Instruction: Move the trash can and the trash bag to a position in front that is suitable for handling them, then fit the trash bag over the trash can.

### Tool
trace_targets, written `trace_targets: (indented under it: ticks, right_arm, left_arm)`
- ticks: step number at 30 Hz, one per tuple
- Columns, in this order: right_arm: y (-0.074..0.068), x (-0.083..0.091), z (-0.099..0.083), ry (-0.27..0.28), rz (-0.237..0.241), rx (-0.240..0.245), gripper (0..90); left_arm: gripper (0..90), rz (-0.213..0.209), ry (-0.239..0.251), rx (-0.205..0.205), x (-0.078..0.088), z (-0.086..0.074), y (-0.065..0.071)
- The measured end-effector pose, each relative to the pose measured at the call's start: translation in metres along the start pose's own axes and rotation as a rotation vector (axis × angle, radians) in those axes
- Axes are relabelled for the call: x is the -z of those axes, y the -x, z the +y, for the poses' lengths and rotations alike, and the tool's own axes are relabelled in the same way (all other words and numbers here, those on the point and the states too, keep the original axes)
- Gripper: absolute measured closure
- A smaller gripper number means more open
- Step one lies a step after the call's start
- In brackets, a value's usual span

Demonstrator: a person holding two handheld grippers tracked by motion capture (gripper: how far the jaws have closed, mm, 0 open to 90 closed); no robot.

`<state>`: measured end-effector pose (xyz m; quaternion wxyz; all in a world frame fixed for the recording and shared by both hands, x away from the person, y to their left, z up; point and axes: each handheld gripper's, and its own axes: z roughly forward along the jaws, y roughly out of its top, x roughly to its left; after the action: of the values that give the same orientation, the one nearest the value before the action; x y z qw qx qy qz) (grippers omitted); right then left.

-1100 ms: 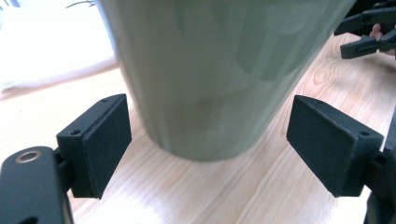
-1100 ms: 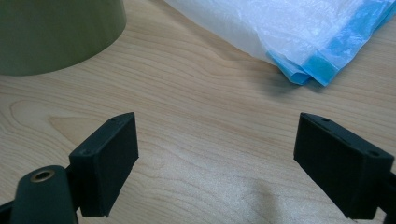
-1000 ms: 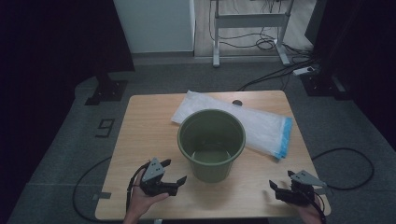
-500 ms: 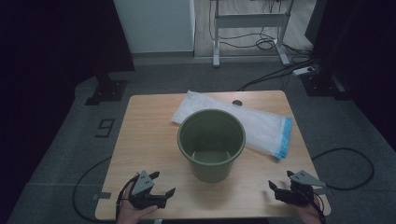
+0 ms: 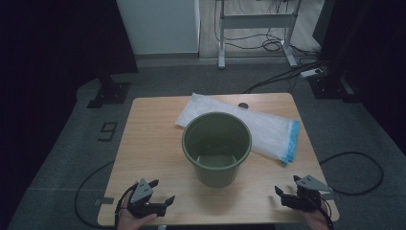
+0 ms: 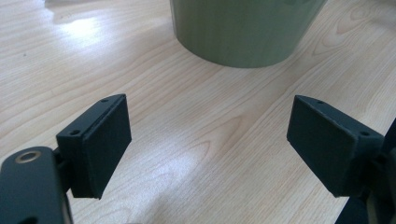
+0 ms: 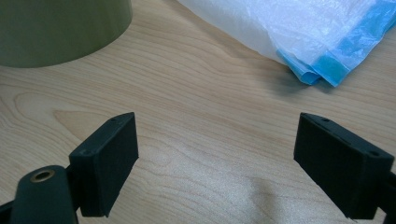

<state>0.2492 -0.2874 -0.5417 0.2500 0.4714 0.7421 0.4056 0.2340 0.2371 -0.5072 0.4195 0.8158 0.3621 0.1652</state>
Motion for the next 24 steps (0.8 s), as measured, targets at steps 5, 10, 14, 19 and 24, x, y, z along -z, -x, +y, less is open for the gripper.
trace_targets:
  ticks: [5, 10, 14, 19, 24]
  right_arm:
    - [0.000, 0.000, 0.000, 0.002, 0.000, 0.000, 13.2]
    - [0.000, 0.000, 0.000, 0.002, 0.000, 0.002, 13.2]
    - [0.000, 0.000, 0.001, 0.005, -0.001, 0.003, 13.2]
    - [0.001, -0.008, 0.013, 0.019, -0.011, 0.013, 13.3]
    - [0.005, -0.023, 0.026, 0.017, -0.012, 0.028, 13.5]
  left_arm:
    - [13.6, 0.002, -0.005, 0.004, 0.000, -0.002, -0.001]
    - [13.6, 0.004, -0.001, 0.006, 0.001, -0.003, -0.001]
    - [13.5, 0.006, 0.000, 0.009, 0.002, -0.003, -0.003]
    - [13.6, 0.014, -0.002, 0.018, 0.003, -0.006, -0.007]
    - [13.6, 0.021, -0.003, 0.029, 0.004, -0.009, -0.011]
